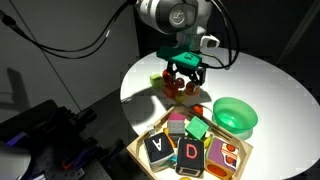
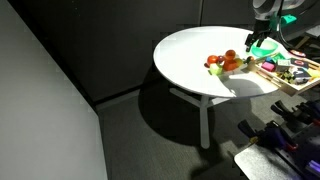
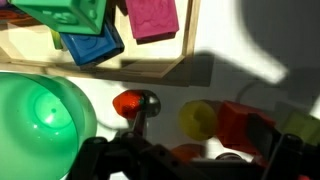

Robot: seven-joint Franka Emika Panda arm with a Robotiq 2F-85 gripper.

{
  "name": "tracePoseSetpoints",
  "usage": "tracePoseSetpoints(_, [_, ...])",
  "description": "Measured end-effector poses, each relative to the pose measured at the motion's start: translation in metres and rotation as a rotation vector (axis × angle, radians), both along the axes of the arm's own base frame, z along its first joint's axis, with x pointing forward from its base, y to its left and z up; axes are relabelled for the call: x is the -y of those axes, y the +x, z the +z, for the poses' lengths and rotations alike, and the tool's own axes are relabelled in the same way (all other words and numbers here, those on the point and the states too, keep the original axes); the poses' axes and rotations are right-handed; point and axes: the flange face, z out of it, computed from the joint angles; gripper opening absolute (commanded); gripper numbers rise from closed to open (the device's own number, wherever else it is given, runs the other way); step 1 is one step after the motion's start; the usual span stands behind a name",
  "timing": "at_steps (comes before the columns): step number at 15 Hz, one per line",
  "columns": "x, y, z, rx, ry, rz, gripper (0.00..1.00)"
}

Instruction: Put the yellow ball in the green bowl then put the green block on the table.

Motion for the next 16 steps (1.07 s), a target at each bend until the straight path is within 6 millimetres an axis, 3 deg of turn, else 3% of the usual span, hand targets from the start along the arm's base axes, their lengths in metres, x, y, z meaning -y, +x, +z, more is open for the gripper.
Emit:
tracePoseSetpoints(7, [0.011,0.013,-0.027,-0.025,0.001,-0.005,1.0])
tracePoseSetpoints(16, [0.01,0.028,-0.055,-0.057,-0.01,0.026,1.0])
